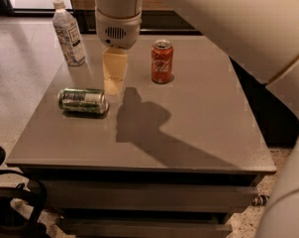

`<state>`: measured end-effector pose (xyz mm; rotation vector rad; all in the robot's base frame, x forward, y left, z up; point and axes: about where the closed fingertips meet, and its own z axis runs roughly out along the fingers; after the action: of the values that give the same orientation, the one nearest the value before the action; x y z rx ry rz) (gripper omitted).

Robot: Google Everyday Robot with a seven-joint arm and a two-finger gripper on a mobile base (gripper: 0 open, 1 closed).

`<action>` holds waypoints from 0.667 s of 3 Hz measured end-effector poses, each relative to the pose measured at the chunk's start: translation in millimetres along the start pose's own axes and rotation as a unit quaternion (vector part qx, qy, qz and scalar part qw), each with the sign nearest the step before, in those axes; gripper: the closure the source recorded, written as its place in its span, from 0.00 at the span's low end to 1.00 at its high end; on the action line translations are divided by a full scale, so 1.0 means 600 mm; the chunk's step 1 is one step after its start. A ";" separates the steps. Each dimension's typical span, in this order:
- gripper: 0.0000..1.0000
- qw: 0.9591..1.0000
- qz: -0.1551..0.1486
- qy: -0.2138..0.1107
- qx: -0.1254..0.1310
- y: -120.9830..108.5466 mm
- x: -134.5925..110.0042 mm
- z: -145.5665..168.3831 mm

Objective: Place green can upright

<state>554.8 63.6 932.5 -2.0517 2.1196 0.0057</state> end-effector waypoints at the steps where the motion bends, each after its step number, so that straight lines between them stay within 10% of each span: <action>1: 0.00 0.998 0.038 0.039 0.004 -0.040 -0.050 0.034; 2: 0.00 0.997 0.052 0.055 0.000 -0.054 -0.084 0.068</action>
Offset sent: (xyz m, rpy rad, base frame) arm 0.0316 0.0575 -0.0487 -0.2245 0.1080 -0.1609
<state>593.8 117.7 903.6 -1.9815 2.2900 -0.0955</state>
